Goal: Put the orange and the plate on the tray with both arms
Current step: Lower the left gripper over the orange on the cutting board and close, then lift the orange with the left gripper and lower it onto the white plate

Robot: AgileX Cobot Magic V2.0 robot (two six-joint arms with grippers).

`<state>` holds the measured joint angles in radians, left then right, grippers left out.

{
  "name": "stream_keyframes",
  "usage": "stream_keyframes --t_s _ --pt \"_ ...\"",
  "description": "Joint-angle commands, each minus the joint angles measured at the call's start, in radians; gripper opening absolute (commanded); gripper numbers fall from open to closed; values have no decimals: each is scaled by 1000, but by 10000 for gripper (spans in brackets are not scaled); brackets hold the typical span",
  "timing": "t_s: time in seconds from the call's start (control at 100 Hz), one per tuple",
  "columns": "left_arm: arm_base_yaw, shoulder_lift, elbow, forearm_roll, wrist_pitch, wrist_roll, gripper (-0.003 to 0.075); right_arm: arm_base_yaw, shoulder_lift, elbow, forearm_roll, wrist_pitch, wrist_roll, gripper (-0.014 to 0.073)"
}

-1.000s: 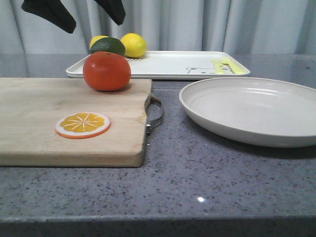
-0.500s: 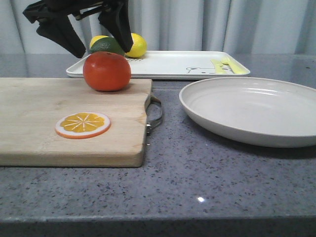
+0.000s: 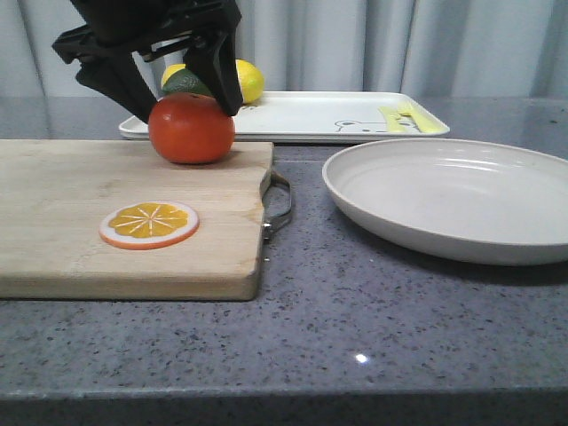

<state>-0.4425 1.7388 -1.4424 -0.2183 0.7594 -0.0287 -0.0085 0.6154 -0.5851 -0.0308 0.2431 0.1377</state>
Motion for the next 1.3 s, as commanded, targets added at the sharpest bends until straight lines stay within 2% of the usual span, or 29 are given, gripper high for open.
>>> stream_keyframes --t_s 0.0,0.13,0.47,0.79,1.29 --pt "-9 -45 -35 -20 -43 3 549 -4 7 -36 -5 -76 -8 -67" --pt "-9 -45 -35 -20 -40 4 468 -4 7 -36 -5 -76 -8 -67" --pt "-9 -45 -35 -20 -40 4 337 -4 7 -36 -5 -76 -8 -67" --pt "-28 -45 -158 -36 28 10 316 -4 7 -36 -5 -76 -8 -67" --pt "-306 24 -287 -38 30 13 316 -4 7 -36 -5 -75 -8 -67"
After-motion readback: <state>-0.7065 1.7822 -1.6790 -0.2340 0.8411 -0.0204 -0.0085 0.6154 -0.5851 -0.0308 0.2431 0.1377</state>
